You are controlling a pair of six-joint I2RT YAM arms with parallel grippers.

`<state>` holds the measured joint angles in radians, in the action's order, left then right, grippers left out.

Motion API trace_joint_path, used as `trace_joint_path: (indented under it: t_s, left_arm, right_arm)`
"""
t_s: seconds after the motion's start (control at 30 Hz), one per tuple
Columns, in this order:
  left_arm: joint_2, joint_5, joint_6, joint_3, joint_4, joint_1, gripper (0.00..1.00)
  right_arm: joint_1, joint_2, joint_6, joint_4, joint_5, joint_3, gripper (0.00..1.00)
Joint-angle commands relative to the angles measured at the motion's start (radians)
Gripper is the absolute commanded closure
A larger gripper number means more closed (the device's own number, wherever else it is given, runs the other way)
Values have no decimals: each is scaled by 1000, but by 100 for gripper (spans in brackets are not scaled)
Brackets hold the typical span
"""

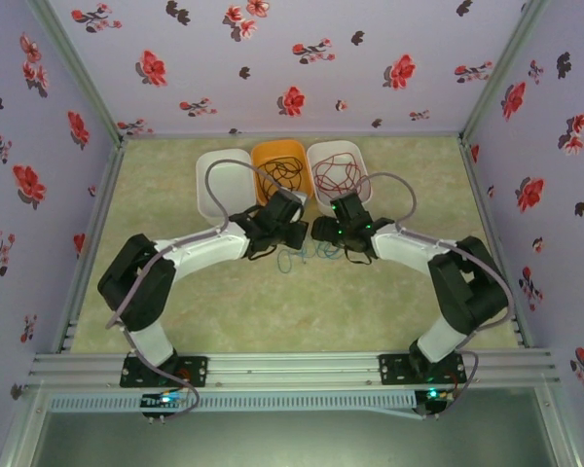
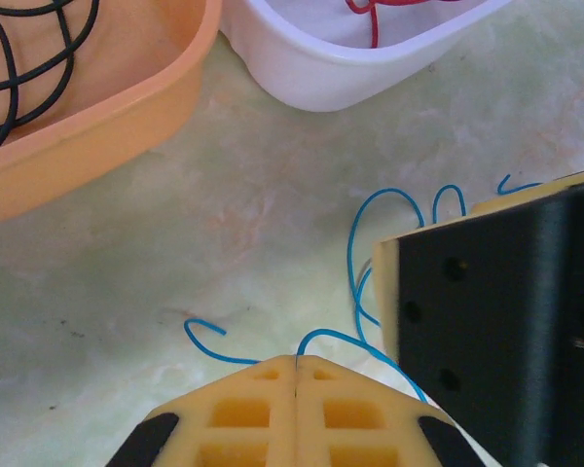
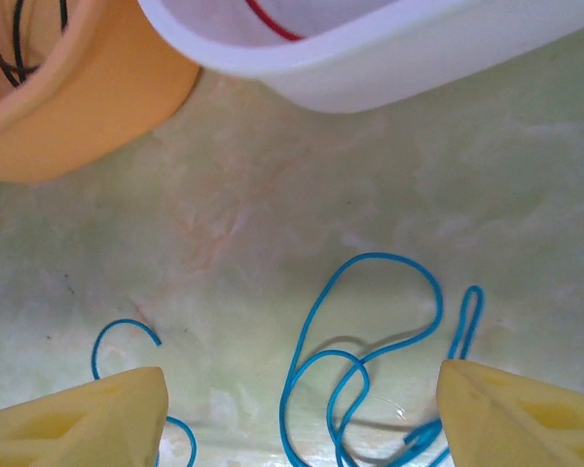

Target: Untangle the cables

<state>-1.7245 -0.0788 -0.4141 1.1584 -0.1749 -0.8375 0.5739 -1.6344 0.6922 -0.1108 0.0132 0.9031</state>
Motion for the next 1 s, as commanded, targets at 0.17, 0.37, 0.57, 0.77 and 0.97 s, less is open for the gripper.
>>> trace_joint_path:
  t_s: [0.17,0.37,0.57,0.77,0.97]
  left_arm:
    - [122,-39,44,-43,34,9,100]
    - [188,-77,73,-52,22,19,100]
    - [283,-133,122,-62,-20,37,100]
    - [410,-178,168,-73,-45,54,100]
    - [524,-211,182,-103,-43,77,100]
  right_arm:
    - [16,-79,40,-23,-13,32,30]
    - [15,-128,10,-158,-100,73,35]
    - [14,-144,7,-202,-160,73,39]
    - [9,-137,5,-244,-216,69,42]
    - [3,-109,4,-275,-252,55,42]
